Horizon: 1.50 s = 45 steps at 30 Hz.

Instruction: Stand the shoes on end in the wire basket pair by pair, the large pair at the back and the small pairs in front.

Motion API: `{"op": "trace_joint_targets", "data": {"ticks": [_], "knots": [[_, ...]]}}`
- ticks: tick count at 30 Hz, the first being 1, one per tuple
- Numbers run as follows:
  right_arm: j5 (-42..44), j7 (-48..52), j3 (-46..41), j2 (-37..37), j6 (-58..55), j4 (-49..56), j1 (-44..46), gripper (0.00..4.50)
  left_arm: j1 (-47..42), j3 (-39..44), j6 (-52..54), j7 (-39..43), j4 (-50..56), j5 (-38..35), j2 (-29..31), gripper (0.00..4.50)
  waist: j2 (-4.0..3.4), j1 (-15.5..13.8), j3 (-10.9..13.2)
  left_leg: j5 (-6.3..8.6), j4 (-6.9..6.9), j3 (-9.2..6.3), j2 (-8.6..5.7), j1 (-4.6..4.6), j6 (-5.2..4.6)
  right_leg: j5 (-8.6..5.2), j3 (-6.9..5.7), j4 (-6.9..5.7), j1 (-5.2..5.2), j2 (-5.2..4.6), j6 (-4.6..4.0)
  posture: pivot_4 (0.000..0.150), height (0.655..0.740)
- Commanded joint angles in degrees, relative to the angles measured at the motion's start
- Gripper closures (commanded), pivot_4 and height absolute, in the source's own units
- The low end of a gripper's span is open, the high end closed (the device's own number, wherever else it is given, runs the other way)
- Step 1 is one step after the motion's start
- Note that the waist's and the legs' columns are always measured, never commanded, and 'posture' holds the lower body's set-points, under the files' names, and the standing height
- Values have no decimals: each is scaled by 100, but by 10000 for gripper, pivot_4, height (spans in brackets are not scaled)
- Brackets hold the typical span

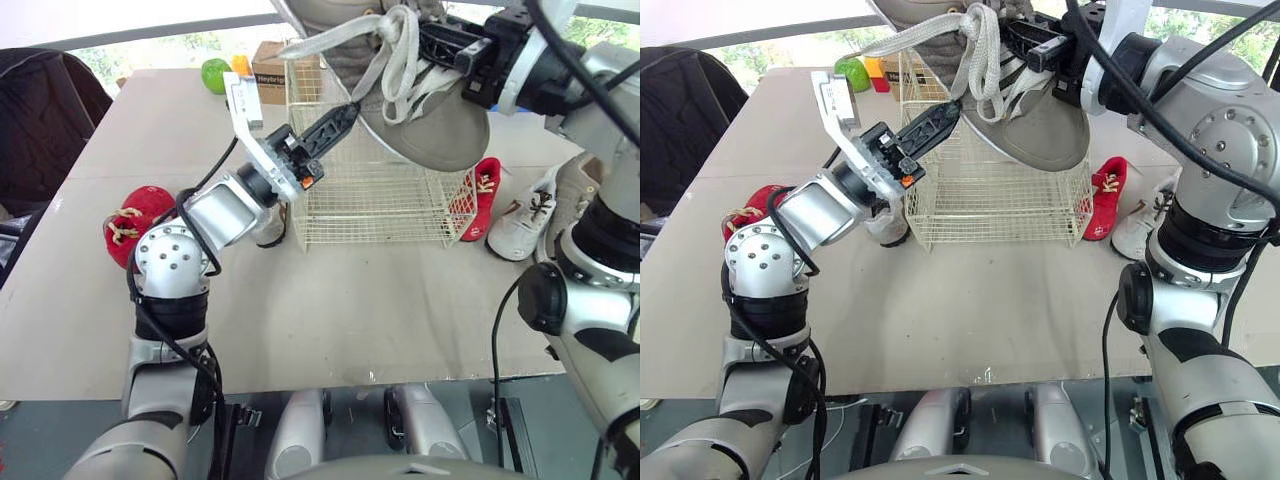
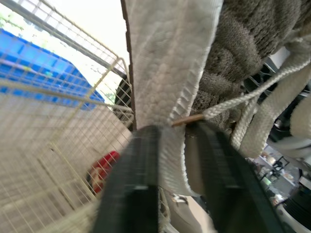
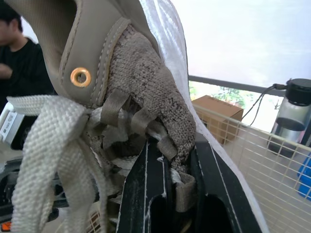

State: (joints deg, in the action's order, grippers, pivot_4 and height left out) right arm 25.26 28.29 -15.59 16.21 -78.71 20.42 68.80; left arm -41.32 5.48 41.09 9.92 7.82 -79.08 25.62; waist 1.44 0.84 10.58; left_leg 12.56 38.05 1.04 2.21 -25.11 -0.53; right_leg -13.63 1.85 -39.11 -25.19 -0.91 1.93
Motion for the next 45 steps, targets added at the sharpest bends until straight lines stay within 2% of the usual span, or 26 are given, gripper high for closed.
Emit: {"op": "trace_joint_targets", "data": {"ticks": [1, 4, 8, 9, 14, 19, 25, 28, 33, 37, 38, 41, 45], "knots": [[392, -109, 143, -259, -143, 332, 111, 45000, -277, 161, -98, 225, 97, 294, -93, 41109, 0, 3, 0, 0, 0, 1, 0, 0, 0, 0, 0, 0, 0, 0, 0, 1500, 7400], [392, -273, 207, -436, -142, 264, 162, 45000, -350, 260, -46, 407, 138, 362, -148, 31001, 0, 1, 0, 0, -1, 0, 0, -1, 0, 0, 0, 1, 0, -1, 0, 1500, 7400], [280, -616, 403, -1004, 73, -165, 406, 45000, -349, 421, 328, 423, 138, 125, -81, 11383, 0, 37, 0, 0, 0, 0, 1, 0, 0, 0, 2, -1, -1, -1, 0, 1500, 7400], [265, -676, 423, -1087, 128, -258, 437, 45000, -325, 431, 372, 453, 165, 204, -63, 9517, 0, 34, 0, 0, -1, -1, 1, 0, 0, 0, 1, -3, -2, 0, 0, 1500, 7400], [268, -962, 492, -1588, 328, -715, 642, 45000, -309, 616, 417, 412, 94, 451, -104, 9517, 0, 1, 0, 0, -2, -4, 1, -4, 0, 0, -5, 3, -1, -2, 0, 1500, 7400], [275, -1090, 473, -1618, 482, -738, 607, 45000, -337, 742, 484, 414, -116, 834, -67, 9517, 0, -22, 0, 0, 2, -15, -2, -21, 0, 0, -22, 16, -1, -8, 0, 1500, 7400], [271, -1164, 423, -1525, 588, -924, 753, 45000, -534, 1019, 540, 207, -507, 951, -3, 9517, 0, -6, 0, -1, 3, -28, -2, -41, 1, 0, -33, 13, -17, -7, 0, 1500, 7400], [257, -1179, 437, -1477, 660, -973, 758, 45000, -479, 1264, 614, -10, -413, 640, -69, 9517, 0, 0, 0, -1, 4, -31, -2, -53, 1, 1, -36, 12, -27, -8, 0, 1500, 7400], [283, -1242, 362, -1470, 816, -1058, 770, 45000, -304, 1334, 654, 303, -371, 809, 106, 9517, 0, 10, 0, -1, 2, -31, -1, -57, 2, 1, -37, 13, -31, -9, 0, 1500, 7400], [371, -1250, 272, -1457, 801, -1152, 809, 45000, -324, 1257, 657, 905, -372, 927, 240, 9517, 0, 6, 0, -1, 3, -32, -1, -59, 2, 1, -40, 14, -31, -9, 0, 1500, 7400], [471, -1193, 199, -1406, 725, -1095, 753, 45000, -364, 1268, 666, 986, -398, 917, 236, 9517, 0, 2, 0, -1, 3, -32, -2, -59, 2, 1, -40, 14, -31, -8, 0, 1500, 7400], [1331, -213, -710, -20, 139, -573, -38, 45000, -450, 1299, 680, 1086, -509, 984, 244, 9517, 14, -149, -7, -1, 7, -54, -5, -74, 1, 0, -68, 30, -24, -14, 0, 1500, 7400], [1862, -4, -894, 478, 15, -657, -230, 45000, -521, 1350, 679, 1413, -625, 1032, 324, 9517, 3, -136, -1, 1, 19, -44, -13, -72, -2, 1, -61, 47, -8, -26, 1, 1500, 7400]]}}
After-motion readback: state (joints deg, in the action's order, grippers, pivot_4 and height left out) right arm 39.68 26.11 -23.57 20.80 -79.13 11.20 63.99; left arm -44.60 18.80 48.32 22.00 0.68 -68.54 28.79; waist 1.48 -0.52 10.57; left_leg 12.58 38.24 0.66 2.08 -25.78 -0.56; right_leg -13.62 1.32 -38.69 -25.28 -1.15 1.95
